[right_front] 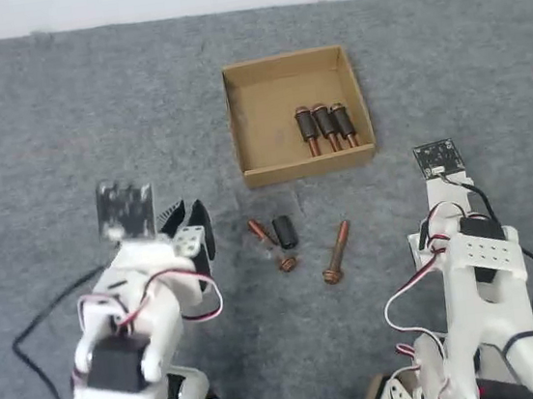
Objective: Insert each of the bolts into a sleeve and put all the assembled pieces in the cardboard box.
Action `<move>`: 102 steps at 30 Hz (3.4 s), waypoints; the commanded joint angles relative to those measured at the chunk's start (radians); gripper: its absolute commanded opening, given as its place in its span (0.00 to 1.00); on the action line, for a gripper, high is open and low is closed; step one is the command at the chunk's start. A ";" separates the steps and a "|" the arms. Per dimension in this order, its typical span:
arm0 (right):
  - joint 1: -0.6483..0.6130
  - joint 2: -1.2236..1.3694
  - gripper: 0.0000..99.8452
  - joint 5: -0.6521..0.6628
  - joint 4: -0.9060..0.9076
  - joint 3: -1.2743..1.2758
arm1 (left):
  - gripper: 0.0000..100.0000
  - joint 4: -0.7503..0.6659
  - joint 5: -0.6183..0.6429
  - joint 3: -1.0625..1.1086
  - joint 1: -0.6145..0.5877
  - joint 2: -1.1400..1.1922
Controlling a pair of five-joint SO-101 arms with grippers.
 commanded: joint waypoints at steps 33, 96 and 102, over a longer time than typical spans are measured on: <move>0.013 -0.025 0.01 -0.005 -0.018 -0.005 | 0.27 -0.164 0.273 -0.463 0.591 1.175; 0.012 -0.025 0.01 -0.005 -0.015 -0.005 | 0.01 -0.106 0.353 -0.685 0.511 1.594; 0.013 -0.025 0.01 -0.005 -0.015 -0.005 | 0.01 -0.086 0.353 -0.707 0.448 1.613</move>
